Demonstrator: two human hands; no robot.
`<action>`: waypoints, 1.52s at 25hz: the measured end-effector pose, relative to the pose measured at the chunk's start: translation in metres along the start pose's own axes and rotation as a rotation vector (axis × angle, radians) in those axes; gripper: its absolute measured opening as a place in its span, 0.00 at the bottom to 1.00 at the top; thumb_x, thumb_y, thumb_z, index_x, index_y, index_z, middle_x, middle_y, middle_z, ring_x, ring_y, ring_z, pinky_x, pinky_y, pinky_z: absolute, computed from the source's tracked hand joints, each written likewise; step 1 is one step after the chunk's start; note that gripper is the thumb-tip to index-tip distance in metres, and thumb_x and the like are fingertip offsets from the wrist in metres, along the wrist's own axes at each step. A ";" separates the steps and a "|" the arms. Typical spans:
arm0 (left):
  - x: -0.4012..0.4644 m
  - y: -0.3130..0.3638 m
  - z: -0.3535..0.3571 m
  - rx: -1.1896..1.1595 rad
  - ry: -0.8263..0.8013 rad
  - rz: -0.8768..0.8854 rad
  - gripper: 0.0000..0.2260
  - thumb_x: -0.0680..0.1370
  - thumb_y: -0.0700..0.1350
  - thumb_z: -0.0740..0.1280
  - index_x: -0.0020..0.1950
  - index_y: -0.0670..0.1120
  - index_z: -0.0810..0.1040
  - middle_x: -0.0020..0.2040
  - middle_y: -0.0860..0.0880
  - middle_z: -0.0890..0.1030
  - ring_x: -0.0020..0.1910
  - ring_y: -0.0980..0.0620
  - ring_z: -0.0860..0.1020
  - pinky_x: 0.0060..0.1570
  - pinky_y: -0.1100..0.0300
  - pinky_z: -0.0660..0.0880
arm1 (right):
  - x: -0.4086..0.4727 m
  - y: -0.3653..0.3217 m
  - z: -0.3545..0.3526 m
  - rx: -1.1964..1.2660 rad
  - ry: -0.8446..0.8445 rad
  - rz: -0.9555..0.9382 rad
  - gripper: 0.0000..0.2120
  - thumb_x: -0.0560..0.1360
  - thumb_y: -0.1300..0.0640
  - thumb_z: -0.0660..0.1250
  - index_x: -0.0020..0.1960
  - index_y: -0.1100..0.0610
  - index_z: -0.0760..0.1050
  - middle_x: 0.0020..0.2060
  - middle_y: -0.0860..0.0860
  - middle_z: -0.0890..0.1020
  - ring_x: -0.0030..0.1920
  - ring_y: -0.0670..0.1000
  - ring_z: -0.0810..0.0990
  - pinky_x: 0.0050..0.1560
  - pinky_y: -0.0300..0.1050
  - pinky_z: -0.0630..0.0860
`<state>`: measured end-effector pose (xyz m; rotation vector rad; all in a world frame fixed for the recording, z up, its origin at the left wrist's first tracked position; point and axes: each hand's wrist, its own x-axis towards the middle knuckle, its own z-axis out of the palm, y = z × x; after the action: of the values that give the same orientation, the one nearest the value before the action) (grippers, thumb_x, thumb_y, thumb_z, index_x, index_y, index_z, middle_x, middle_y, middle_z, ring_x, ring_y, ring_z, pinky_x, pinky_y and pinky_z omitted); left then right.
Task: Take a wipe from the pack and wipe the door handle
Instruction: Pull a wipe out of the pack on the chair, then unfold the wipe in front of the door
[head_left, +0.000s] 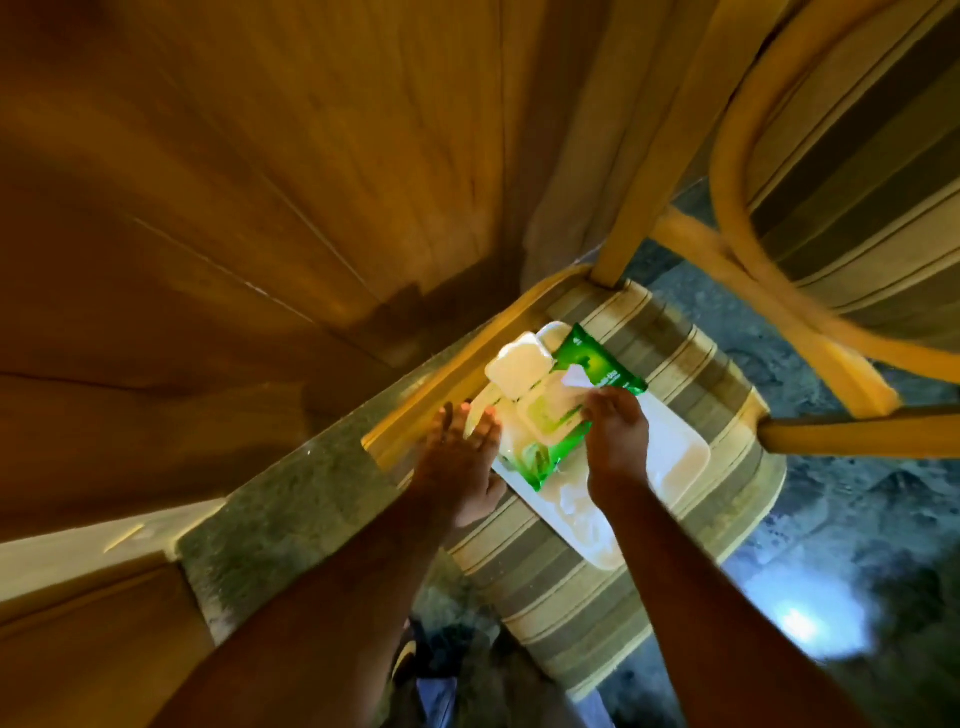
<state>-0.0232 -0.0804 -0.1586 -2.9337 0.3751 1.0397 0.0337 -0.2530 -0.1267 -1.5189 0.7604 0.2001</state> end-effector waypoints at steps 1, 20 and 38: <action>0.001 0.004 -0.007 0.013 -0.010 -0.016 0.35 0.79 0.60 0.54 0.80 0.43 0.48 0.82 0.43 0.50 0.79 0.36 0.47 0.77 0.38 0.42 | -0.007 -0.013 -0.004 0.109 -0.016 0.048 0.10 0.77 0.65 0.59 0.40 0.54 0.73 0.38 0.56 0.78 0.39 0.50 0.76 0.44 0.47 0.71; -0.327 -0.171 -0.401 -1.821 1.031 0.222 0.04 0.69 0.42 0.75 0.44 0.45 0.86 0.43 0.45 0.86 0.44 0.48 0.82 0.47 0.57 0.77 | -0.319 -0.399 0.192 0.299 -0.750 -0.637 0.14 0.69 0.73 0.71 0.50 0.58 0.78 0.40 0.56 0.84 0.37 0.48 0.82 0.38 0.39 0.79; -0.627 -0.317 -0.437 -1.452 1.508 0.183 0.05 0.80 0.43 0.66 0.49 0.45 0.82 0.45 0.45 0.84 0.41 0.52 0.83 0.40 0.55 0.81 | -0.593 -0.482 0.286 0.356 -1.255 -0.914 0.19 0.59 0.51 0.80 0.46 0.57 0.80 0.40 0.54 0.84 0.37 0.51 0.83 0.34 0.44 0.81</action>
<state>-0.1516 0.3289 0.5483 -4.0468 -0.4055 -2.1077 -0.0513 0.1724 0.5645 -0.9718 -0.8518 0.2506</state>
